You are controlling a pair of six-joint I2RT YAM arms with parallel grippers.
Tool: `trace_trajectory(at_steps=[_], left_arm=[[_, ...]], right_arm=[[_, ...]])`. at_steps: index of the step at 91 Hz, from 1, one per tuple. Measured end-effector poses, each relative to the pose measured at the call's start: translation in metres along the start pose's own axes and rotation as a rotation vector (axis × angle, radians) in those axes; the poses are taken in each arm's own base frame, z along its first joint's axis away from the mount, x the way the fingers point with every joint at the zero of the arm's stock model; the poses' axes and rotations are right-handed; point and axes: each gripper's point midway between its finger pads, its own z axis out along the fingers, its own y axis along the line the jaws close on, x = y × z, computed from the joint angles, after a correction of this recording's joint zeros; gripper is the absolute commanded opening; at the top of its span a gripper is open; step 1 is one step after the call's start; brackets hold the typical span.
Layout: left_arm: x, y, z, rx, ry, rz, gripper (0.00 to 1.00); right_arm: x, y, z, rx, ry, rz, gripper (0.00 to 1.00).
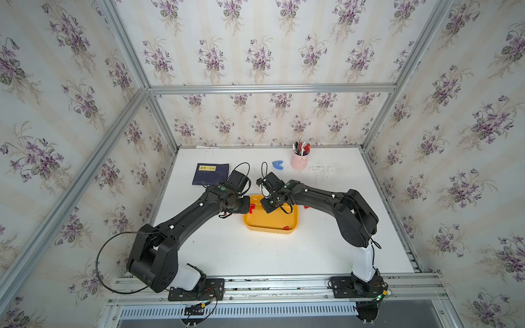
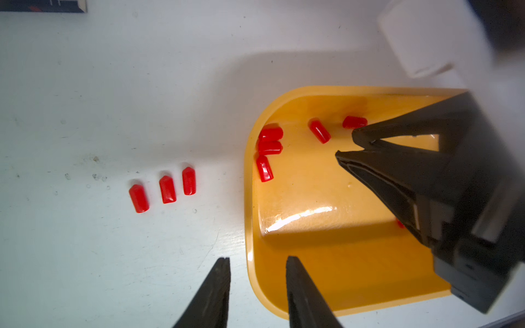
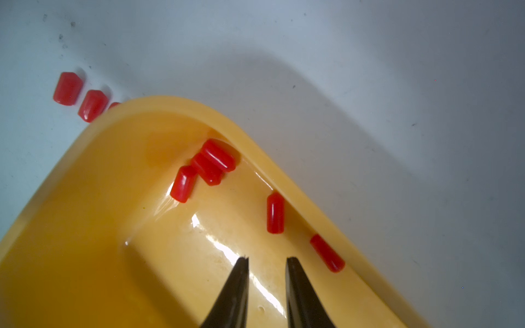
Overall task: Take the screw protection sleeves out of the storage box
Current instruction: Pick up the screw protection sleeve from the storage box.
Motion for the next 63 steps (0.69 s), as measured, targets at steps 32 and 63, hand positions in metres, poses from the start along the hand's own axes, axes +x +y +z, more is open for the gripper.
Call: trace_trajectory(at_steps=[32,63], left_arm=[[0.009,0.000,0.005,0.014,0.022,-0.020,0.39],[0.010,-0.004,0.008,0.037,0.028,-0.019,0.37]], right_arm=[[-0.001,0.000,0.013,-0.005,-0.001,0.075,0.36],[-0.004,-0.007,0.023,0.025,-0.036,0.125,0.35]])
